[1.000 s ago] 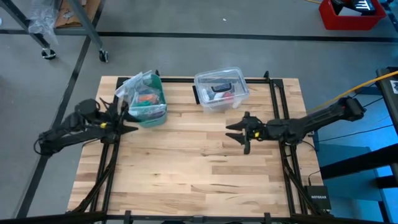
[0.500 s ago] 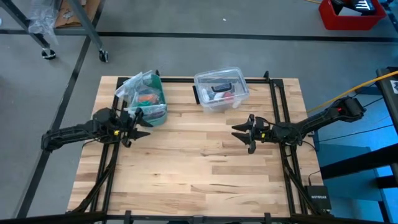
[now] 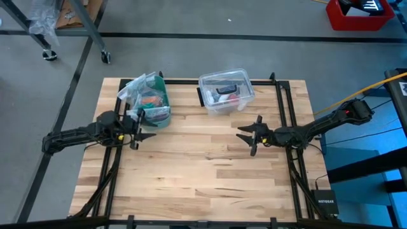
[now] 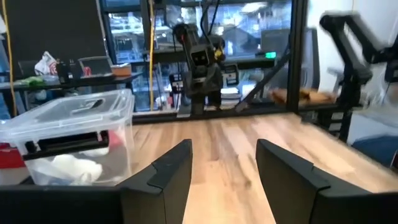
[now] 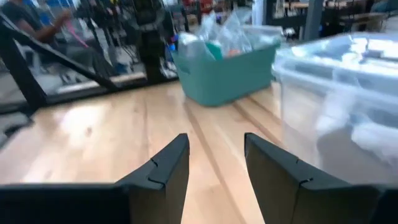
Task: Roll bandage
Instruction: Return to Home Position
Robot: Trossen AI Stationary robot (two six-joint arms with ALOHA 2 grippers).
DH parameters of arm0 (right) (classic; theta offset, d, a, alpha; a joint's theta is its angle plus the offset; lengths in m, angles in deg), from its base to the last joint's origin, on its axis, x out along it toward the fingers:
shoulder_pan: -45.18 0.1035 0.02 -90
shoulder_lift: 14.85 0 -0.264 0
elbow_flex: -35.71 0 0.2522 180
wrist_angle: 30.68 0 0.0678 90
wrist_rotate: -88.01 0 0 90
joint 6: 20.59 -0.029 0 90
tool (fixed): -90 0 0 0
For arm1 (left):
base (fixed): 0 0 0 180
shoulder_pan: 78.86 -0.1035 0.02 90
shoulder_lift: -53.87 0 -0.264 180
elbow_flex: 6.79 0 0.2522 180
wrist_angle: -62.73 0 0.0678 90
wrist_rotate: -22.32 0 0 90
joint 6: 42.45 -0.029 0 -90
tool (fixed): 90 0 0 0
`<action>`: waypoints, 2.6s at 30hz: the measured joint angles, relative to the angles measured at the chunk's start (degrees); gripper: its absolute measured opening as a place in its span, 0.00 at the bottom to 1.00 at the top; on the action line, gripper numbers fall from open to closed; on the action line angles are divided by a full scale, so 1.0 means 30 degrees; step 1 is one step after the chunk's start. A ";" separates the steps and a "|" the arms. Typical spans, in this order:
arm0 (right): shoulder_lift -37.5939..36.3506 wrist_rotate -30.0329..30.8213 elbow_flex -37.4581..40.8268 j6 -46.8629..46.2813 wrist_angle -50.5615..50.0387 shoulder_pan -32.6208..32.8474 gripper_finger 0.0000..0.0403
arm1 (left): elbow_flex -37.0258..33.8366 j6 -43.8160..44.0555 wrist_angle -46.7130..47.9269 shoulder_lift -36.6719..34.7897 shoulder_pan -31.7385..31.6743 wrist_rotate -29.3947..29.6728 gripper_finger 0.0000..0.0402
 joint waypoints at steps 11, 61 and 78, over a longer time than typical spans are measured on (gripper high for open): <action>0.0007 0.1756 0.0000 -0.0387 -0.3614 0.0000 0.39 | 0.0000 -0.0564 0.1161 0.0000 0.0000 0.0044 0.42; 0.0013 0.1746 -0.0009 0.4757 0.1578 -0.0005 0.39 | -0.0007 -0.0610 0.1211 0.0000 0.0000 0.0007 0.42; -0.2285 -0.6026 -0.0022 0.3981 0.0098 -0.1307 0.39 | -0.0015 -0.0610 0.1218 -0.0015 0.0000 0.0000 0.42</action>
